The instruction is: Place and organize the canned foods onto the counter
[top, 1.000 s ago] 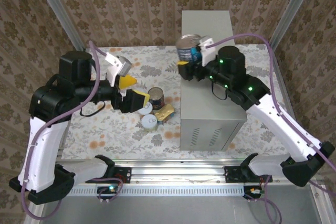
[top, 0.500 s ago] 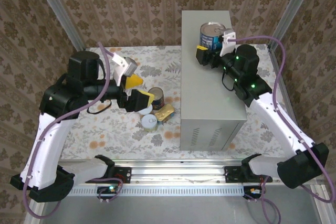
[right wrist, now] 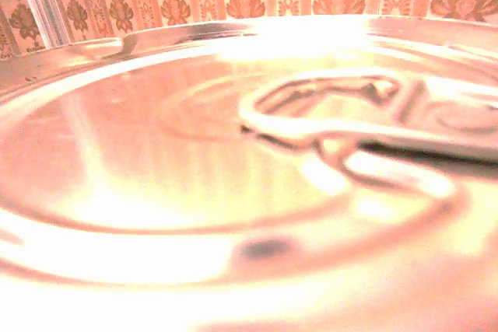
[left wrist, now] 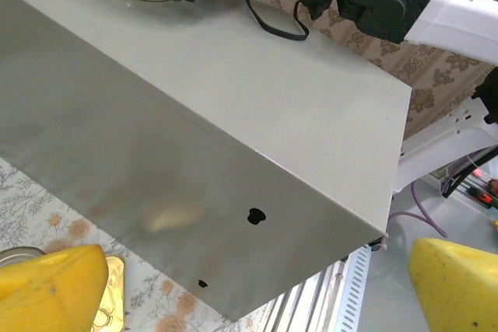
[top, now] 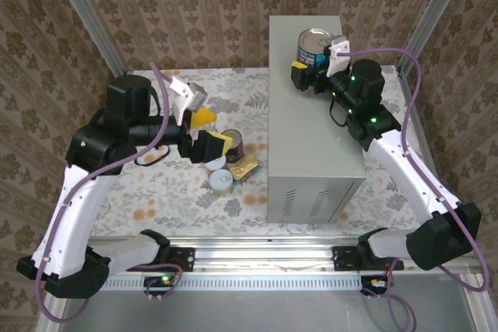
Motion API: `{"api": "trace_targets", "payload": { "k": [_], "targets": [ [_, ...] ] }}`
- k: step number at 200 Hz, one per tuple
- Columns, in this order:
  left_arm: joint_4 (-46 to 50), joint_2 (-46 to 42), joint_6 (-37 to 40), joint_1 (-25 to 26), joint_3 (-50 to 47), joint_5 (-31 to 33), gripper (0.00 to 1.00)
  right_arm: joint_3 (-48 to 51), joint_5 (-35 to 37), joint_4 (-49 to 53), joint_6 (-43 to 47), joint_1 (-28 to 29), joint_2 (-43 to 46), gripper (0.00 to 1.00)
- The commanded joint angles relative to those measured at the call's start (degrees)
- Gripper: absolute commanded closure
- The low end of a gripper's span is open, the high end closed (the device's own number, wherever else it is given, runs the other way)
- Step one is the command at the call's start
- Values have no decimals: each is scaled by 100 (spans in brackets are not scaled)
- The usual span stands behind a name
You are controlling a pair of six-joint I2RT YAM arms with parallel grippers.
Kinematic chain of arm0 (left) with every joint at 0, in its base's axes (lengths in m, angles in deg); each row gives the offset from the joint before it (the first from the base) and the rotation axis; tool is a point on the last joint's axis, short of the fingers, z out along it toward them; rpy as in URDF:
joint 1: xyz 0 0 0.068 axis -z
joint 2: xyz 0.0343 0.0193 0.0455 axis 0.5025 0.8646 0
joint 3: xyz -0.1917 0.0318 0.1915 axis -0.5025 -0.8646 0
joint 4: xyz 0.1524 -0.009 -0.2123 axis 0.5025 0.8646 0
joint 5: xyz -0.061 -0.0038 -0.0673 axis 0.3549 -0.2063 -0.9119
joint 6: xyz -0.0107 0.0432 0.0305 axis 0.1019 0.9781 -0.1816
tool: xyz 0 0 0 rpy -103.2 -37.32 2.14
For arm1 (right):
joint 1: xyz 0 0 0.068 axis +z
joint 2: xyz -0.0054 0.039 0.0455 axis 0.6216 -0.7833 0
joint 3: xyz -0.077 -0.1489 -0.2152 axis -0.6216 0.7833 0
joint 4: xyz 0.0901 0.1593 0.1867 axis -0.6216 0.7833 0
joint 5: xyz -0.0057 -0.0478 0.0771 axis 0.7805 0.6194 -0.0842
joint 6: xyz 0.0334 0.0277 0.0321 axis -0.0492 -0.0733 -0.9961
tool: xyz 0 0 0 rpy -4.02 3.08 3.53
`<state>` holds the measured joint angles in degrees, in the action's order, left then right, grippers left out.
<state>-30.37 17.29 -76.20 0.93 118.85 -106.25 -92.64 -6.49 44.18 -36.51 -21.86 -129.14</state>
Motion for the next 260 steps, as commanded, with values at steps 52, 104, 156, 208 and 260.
{"api": "trace_targets", "payload": {
  "k": [52,104,156,208,260],
  "targets": [
    [-384,46,24,20,-85,-326,0,-506,-49,513,356,-98,482,0],
    [-473,62,-99,20,97,-219,0,-771,-12,707,402,-124,389,2],
    [-741,85,-253,76,90,820,0,-1028,-45,736,320,-216,90,12],
    [-1121,38,-378,204,-85,1684,0,-1433,15,656,306,-356,-442,16],
    [-1354,-48,-470,248,-450,1847,0,-2124,512,496,306,-547,-1295,19]
  ]
}}
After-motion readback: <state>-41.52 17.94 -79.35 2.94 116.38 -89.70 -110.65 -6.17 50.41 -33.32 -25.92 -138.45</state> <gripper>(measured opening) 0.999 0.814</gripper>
